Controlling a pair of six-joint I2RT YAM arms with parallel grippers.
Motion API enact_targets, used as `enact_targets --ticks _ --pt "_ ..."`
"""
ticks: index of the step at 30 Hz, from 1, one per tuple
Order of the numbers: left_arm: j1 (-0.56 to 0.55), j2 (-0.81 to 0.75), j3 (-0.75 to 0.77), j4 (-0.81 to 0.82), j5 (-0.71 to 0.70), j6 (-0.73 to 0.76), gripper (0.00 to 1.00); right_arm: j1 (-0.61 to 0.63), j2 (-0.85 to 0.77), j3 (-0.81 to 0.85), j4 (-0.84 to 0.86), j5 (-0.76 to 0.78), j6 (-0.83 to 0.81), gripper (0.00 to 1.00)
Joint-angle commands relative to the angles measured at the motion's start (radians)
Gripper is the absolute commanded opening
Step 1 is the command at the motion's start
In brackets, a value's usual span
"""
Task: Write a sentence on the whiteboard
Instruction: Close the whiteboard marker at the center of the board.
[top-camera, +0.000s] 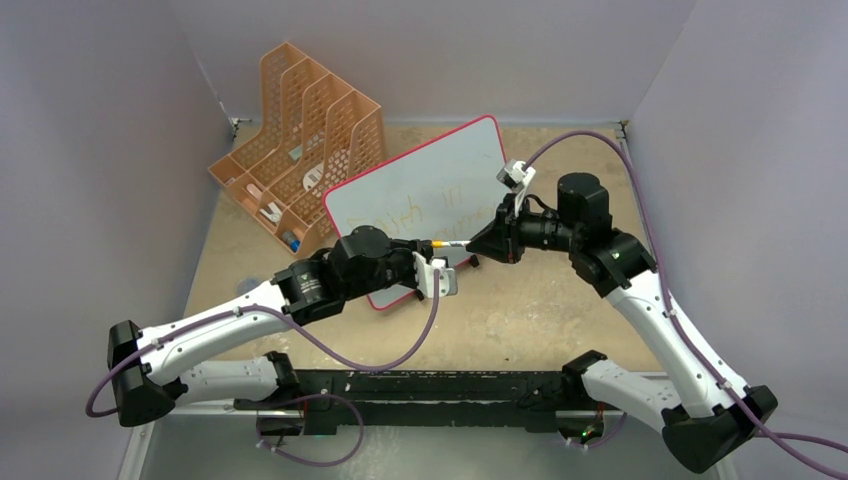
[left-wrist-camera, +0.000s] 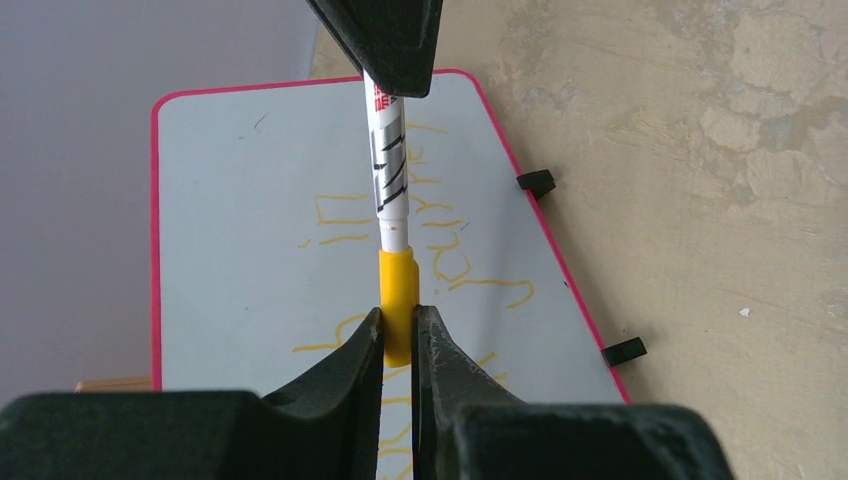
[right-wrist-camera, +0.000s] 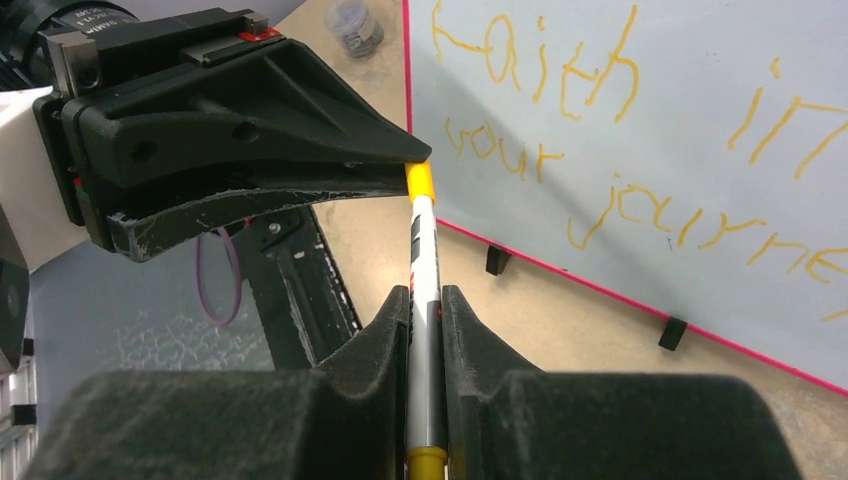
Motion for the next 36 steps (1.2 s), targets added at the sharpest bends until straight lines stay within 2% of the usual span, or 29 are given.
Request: enact_targets --ticks 1,15,20,23,28,32,36 --pt "-0.002 -0.002 0.075 0.025 0.092 -0.04 0.0 0.003 0.007 0.008 0.049 -0.043 -0.004 0.0" --pt "-0.011 -0.019 0.091 0.096 0.179 -0.053 0.0 0.003 0.018 -0.007 0.072 -0.06 0.012 0.0" --pt "-0.011 -0.025 0.092 0.071 0.125 -0.039 0.01 0.003 0.004 -0.008 0.068 -0.006 0.01 0.0" --pt "-0.012 -0.041 0.089 0.039 0.113 -0.041 0.17 0.003 -0.007 -0.014 0.066 -0.012 0.011 0.0" --pt "-0.011 -0.062 0.095 -0.013 0.111 -0.041 0.39 0.003 -0.023 -0.026 0.068 -0.023 0.025 0.0" --pt "-0.01 -0.052 0.115 -0.067 0.11 -0.048 0.49 0.003 -0.028 -0.028 0.073 -0.026 0.02 0.0" --pt "-0.001 -0.011 0.132 -0.127 0.102 -0.067 0.54 0.003 -0.037 -0.035 0.09 -0.035 0.009 0.0"
